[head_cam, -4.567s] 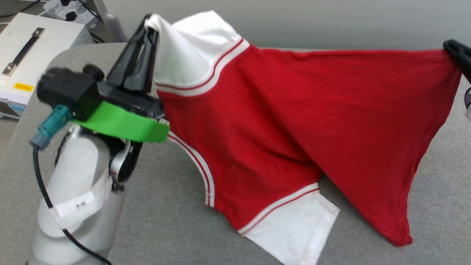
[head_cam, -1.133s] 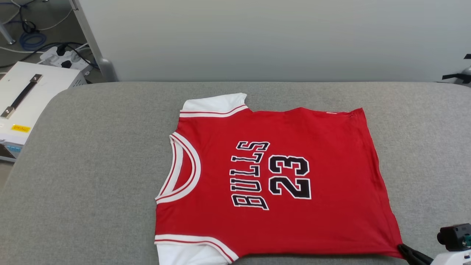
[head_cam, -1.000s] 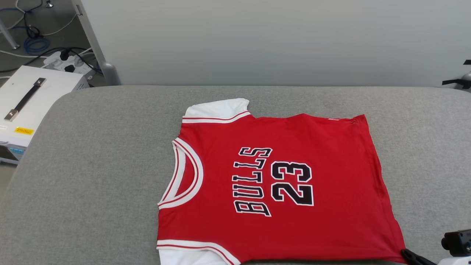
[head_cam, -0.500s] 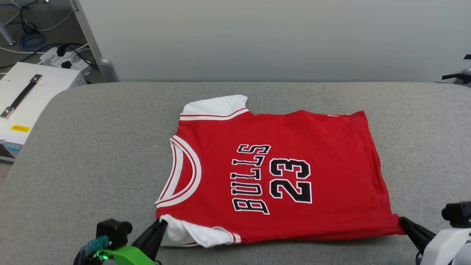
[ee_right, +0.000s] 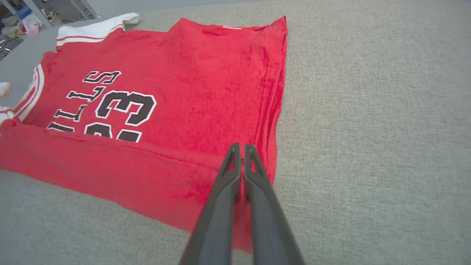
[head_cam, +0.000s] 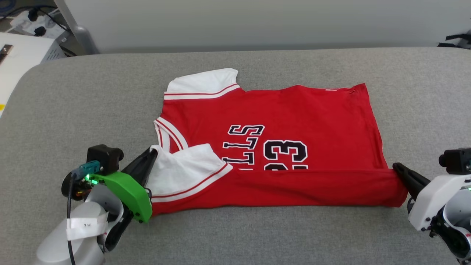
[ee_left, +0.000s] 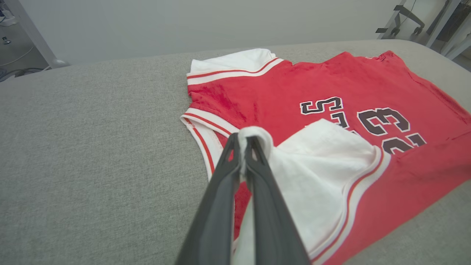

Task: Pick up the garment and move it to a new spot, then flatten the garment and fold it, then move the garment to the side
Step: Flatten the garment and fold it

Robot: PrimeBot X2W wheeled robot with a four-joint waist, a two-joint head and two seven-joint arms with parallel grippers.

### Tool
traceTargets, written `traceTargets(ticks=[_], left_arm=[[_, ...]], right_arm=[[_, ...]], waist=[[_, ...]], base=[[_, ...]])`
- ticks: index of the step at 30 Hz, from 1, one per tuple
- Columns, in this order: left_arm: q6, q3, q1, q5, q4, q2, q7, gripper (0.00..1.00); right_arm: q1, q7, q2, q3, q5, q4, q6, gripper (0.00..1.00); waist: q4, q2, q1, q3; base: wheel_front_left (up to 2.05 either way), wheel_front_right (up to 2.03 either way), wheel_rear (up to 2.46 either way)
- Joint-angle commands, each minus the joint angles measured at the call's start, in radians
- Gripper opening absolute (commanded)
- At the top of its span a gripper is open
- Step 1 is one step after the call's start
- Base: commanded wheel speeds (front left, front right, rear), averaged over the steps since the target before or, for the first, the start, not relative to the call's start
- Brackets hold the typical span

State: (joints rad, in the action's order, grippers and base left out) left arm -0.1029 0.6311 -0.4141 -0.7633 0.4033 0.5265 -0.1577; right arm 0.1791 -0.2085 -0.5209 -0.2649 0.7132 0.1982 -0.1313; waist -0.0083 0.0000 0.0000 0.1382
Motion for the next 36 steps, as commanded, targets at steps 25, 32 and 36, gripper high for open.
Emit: traceTargets(ticks=[25, 32, 36], left_arm=[[-0.028, 0.243, -0.250, -0.091, 0.357, -0.080, -0.082, 0.48], [-0.028, 0.253, -0.271, -0.120, 0.348, -0.053, -0.100, 1.00], [-0.028, 0.286, -0.288, -0.142, 0.311, -0.011, -0.073, 1.00]], right_arm=[[0.271, 0.120, 0.048, -0.169, 0.038, 0.339, 0.001, 0.00], [0.238, 0.206, 0.024, -0.145, 0.057, 0.302, 0.001, 1.00], [0.197, 0.238, 0.010, -0.111, 0.046, 0.252, 0.001, 1.00]], waist=[[-0.013, 0.0000, 0.0000, 0.127], [-0.001, 0.0000, 0.0000, 0.060], [0.006, 0.0000, 0.0000, 0.024]], base=[[0.00, 0.00, 0.00], [0.00, 0.00, 0.00], [0.00, 0.00, 0.00]])
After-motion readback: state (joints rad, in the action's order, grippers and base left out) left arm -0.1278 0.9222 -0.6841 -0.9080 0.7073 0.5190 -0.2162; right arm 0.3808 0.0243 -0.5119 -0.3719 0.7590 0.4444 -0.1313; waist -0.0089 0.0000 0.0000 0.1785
